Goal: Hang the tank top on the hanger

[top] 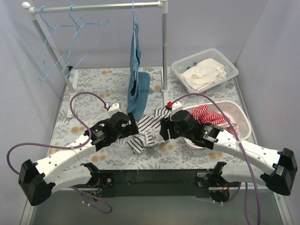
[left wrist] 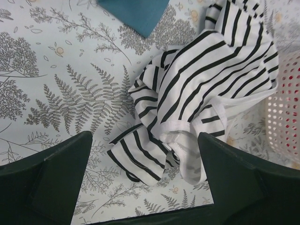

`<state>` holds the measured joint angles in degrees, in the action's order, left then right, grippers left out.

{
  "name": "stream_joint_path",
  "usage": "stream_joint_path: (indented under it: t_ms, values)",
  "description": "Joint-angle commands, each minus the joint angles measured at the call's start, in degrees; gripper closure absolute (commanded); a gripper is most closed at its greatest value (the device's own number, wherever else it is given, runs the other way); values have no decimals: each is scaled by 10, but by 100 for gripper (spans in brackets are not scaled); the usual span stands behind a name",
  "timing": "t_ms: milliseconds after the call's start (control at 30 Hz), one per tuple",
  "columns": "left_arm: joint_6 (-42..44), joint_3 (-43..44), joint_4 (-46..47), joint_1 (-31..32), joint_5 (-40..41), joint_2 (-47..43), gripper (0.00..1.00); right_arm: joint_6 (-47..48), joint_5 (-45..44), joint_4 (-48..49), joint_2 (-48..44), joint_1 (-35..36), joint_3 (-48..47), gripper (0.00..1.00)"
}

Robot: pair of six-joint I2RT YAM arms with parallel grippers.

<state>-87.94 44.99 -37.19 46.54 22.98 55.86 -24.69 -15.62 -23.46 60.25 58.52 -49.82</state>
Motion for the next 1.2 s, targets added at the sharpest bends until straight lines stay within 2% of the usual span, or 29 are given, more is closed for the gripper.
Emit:
stream_joint_path:
  t_ms: [0,133,167,200,500,600,633,700,733,767,867,1033,1167]
  values:
    - [31,-17,56,-3,-33,20,3,-10,21,38,43,-4,-5,31]
    - [43,-27,84,-3,-53,57,13,-9,70,79,61,-4,-2,34]
    - [47,-29,97,-3,-58,64,19,-11,80,103,70,-4,-2,34]
    - [48,-32,102,-4,-61,72,22,-12,87,109,77,-4,-4,34]
    - [52,-43,163,-9,-78,125,39,-22,93,144,208,-8,-58,33]
    - [53,-46,178,-13,-77,124,49,-25,91,149,248,-14,-68,34]
    - [53,-47,180,-14,-77,124,55,-26,90,149,254,-17,-69,37]
    - [52,-45,183,-16,-72,123,65,-27,92,144,257,-20,-67,57]
    - [52,-43,182,-17,-69,121,77,-27,77,139,252,-21,-62,66]
    - [53,-43,181,-17,-63,119,82,-29,67,124,230,-21,-59,83]
    - [57,-39,178,-22,-54,102,100,-19,17,94,170,-21,-49,99]
    - [57,-15,149,-22,-25,54,100,-2,-48,44,82,-21,-59,99]
    - [58,38,96,-23,12,-2,100,19,-115,5,22,-21,-106,99]
